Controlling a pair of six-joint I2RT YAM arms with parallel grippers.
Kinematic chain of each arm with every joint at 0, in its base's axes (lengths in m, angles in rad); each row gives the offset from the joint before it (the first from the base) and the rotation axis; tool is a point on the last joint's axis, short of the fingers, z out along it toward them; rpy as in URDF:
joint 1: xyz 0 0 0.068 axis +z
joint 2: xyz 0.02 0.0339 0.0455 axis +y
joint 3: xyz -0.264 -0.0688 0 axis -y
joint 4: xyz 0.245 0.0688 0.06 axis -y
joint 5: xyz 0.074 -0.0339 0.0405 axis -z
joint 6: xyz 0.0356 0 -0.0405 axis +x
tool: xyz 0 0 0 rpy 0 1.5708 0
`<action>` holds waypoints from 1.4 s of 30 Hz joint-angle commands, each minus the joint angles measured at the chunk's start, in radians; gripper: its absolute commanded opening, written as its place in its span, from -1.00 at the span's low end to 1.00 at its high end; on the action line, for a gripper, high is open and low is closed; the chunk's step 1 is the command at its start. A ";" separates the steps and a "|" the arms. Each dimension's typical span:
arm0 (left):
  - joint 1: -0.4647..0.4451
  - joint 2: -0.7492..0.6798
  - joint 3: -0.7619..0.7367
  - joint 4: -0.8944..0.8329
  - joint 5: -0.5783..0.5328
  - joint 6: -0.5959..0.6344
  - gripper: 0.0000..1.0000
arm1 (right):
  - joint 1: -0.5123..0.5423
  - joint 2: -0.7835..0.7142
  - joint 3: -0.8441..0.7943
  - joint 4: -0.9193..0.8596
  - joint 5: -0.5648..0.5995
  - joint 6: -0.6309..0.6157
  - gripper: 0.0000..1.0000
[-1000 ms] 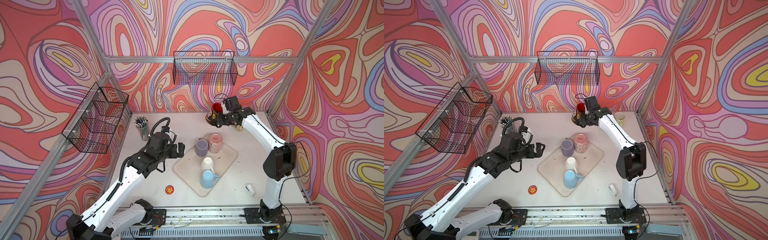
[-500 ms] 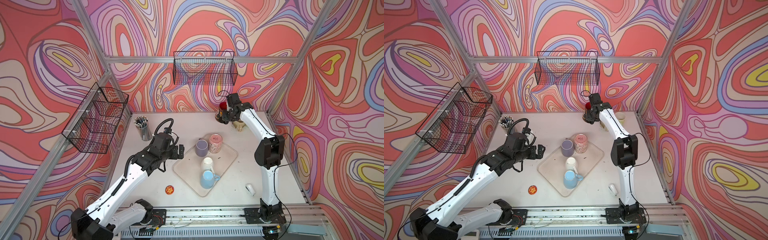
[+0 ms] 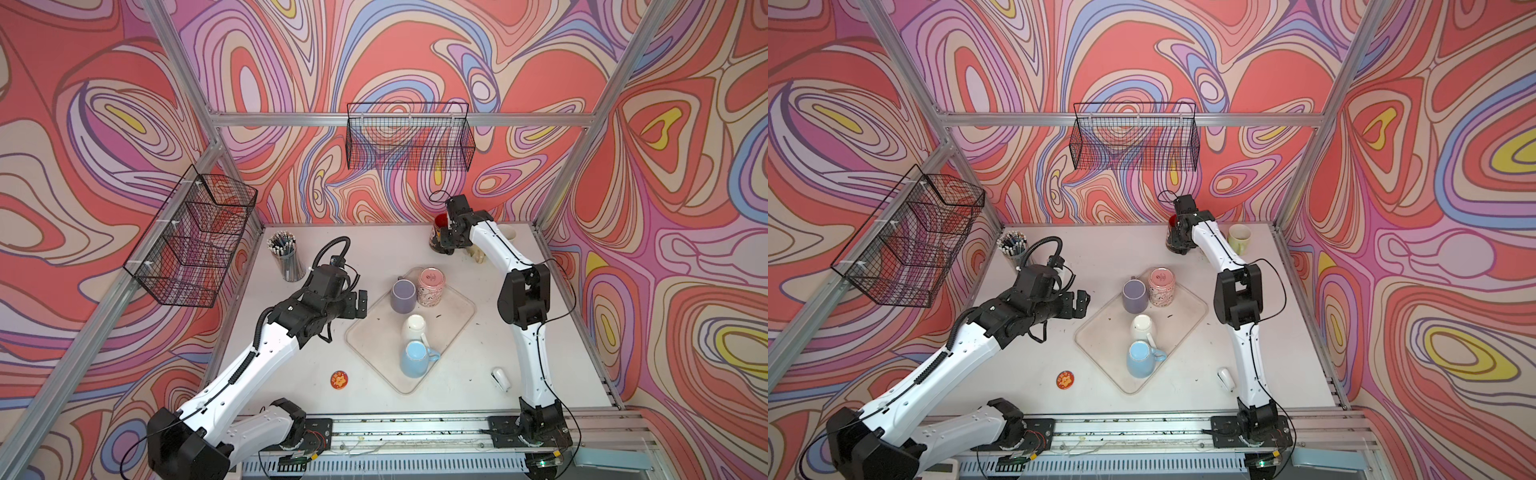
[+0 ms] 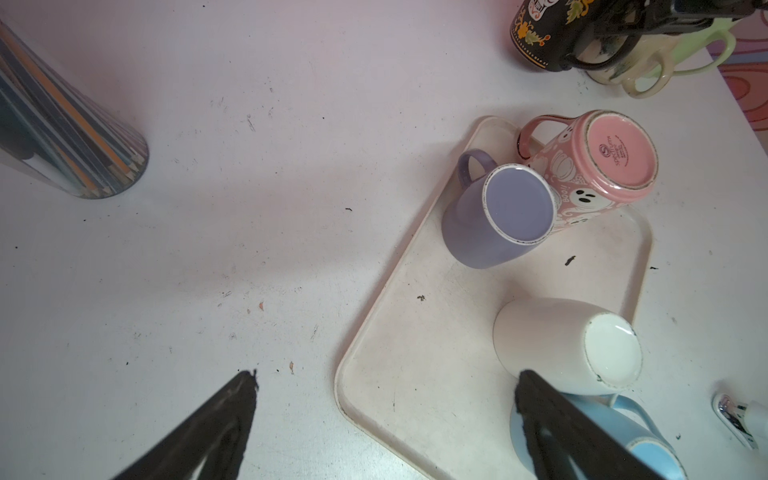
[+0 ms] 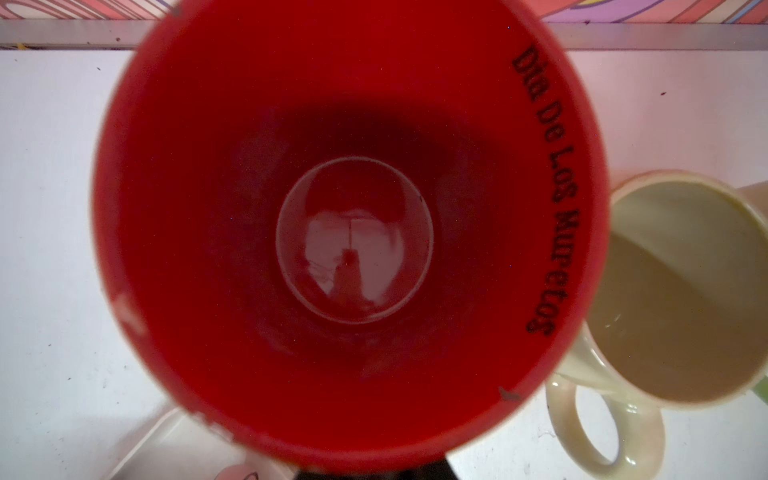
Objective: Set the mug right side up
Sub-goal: 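Lower the skull mug upright beside the cream mug and open the right gripper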
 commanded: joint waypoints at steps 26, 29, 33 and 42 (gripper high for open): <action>0.005 0.024 0.004 -0.024 -0.013 0.018 1.00 | -0.003 -0.009 -0.012 0.123 0.125 -0.035 -1.00; 0.005 0.027 0.004 -0.024 -0.010 0.018 1.00 | -0.004 -0.016 -0.040 0.134 0.123 -0.034 -1.00; 0.005 0.030 0.005 -0.026 -0.007 0.016 0.99 | -0.003 -0.022 -0.065 0.137 0.125 -0.032 -1.00; 0.005 0.029 0.004 -0.026 -0.004 0.018 0.99 | -0.004 -0.057 -0.133 0.155 0.115 -0.025 -1.00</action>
